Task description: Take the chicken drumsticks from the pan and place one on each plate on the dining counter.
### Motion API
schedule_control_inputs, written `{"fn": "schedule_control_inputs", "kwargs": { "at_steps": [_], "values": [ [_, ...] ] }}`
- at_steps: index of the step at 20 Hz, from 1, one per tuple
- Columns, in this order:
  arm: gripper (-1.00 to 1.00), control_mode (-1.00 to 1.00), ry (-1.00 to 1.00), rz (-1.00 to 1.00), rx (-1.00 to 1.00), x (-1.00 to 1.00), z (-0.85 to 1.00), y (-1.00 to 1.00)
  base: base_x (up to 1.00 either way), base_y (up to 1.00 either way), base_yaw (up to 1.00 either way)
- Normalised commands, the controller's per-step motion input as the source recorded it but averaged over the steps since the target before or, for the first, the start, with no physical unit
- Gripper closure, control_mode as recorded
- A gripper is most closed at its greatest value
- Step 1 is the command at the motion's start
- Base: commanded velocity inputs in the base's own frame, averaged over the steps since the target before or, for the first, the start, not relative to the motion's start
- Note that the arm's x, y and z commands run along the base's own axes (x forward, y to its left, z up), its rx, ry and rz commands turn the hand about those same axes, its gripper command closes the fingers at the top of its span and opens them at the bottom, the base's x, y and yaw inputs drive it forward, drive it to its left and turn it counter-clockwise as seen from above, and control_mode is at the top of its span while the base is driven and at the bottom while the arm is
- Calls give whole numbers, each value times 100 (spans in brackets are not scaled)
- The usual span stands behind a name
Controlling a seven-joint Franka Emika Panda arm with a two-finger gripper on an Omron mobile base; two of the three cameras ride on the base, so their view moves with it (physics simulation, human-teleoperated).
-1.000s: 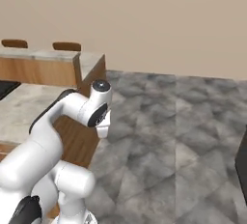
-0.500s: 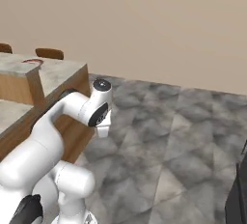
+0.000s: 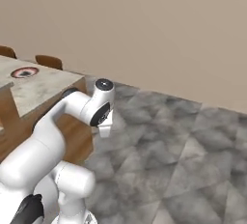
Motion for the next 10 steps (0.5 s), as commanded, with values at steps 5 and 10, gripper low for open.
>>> {"fn": "schedule_control_inputs", "kwargs": {
  "at_steps": [5, 10],
  "values": [
    [100, 100, 0, 0, 0, 0, 0, 0, 100, -59, 39],
    [100, 100, 0, 0, 0, 0, 0, 0, 100, -75, 41]
  ]
}}
